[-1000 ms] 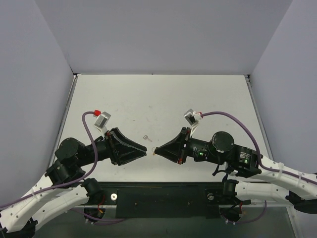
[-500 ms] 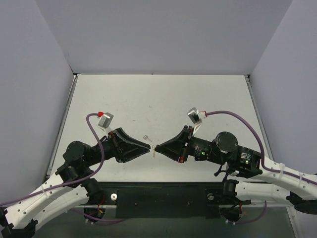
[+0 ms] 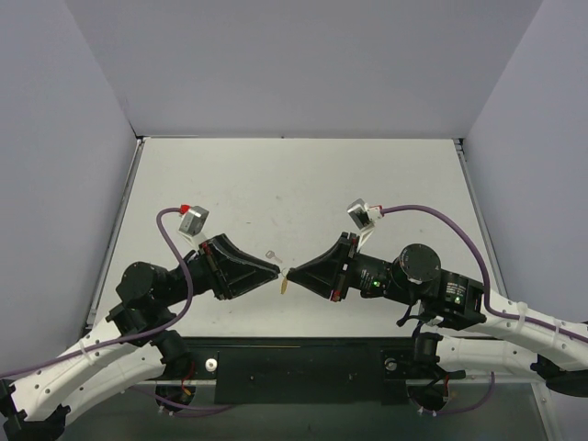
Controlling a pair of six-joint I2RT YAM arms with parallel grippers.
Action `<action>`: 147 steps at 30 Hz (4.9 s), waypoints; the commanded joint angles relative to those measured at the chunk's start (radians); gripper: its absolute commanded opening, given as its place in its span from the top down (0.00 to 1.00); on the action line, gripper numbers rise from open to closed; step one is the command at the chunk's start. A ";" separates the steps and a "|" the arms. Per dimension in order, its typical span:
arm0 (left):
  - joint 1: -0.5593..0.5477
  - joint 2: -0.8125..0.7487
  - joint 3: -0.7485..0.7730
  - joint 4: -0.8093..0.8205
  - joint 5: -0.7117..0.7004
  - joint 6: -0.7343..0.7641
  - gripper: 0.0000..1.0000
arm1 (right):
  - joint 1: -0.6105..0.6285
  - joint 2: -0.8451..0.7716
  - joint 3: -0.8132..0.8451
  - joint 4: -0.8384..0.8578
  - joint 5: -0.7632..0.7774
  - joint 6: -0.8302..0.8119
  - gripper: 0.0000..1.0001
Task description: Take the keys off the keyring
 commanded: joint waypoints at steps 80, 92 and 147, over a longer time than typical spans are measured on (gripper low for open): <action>-0.074 -0.027 0.057 -0.111 -0.083 0.122 0.70 | 0.026 0.025 0.034 0.081 -0.012 0.002 1.00; -0.074 -0.009 0.066 -0.109 -0.051 0.121 0.89 | 0.026 0.018 0.040 0.069 -0.006 -0.005 1.00; -0.072 0.237 0.686 -0.942 0.103 0.638 0.34 | 0.032 0.140 0.230 -0.299 -0.109 -0.063 1.00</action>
